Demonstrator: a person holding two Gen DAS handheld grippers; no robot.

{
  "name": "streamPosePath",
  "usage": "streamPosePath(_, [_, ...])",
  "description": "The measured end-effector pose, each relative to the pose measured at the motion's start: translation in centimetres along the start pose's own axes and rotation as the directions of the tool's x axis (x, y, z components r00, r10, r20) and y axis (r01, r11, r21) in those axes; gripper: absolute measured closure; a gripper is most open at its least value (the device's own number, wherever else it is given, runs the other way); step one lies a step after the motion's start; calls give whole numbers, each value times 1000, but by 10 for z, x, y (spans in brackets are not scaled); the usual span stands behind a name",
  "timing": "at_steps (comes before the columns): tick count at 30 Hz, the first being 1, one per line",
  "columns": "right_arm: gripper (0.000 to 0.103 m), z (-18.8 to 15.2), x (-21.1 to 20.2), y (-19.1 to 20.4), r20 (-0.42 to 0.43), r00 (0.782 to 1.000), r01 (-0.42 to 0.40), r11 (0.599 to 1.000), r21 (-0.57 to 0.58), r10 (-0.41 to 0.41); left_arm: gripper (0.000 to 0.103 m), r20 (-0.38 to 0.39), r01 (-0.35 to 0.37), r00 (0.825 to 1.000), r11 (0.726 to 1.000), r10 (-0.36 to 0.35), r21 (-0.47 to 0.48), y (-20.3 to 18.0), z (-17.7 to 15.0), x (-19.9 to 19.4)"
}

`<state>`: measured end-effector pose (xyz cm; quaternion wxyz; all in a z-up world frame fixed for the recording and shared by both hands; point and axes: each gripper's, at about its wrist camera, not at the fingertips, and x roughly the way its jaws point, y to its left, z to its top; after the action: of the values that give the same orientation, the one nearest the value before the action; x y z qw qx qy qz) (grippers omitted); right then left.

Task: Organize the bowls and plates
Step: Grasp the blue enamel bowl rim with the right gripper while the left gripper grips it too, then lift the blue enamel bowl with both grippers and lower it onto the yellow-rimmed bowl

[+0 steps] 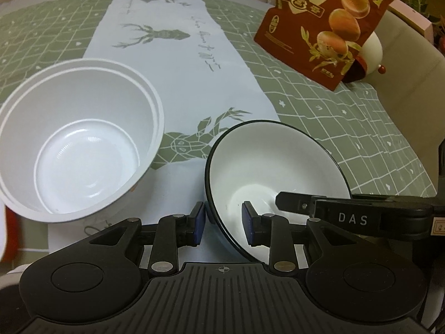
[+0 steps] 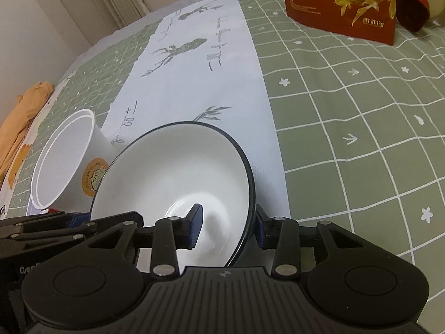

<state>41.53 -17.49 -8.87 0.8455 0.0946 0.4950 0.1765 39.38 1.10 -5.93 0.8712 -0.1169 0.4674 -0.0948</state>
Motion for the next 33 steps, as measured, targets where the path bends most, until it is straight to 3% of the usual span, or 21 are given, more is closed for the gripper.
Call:
streamPosePath(8, [63, 5, 10, -6, -48, 999, -21, 999, 42, 23, 71, -52, 52, 997, 998, -54, -42, 7, 4, 15])
streamPosePath(15, [59, 13, 16, 5, -103, 994, 41, 999, 18, -39, 71, -83, 102, 990, 989, -111, -108, 18, 8, 24])
streamPosePath(26, [56, 12, 17, 11, -86, 994, 71, 997, 7, -71, 76, -96, 90, 990, 987, -104, -135, 20, 12, 35])
streamPosePath(33, [59, 10, 11, 19, -38, 994, 98, 995, -25, -99, 76, -65, 62, 996, 995, -67, -74, 11, 11, 27])
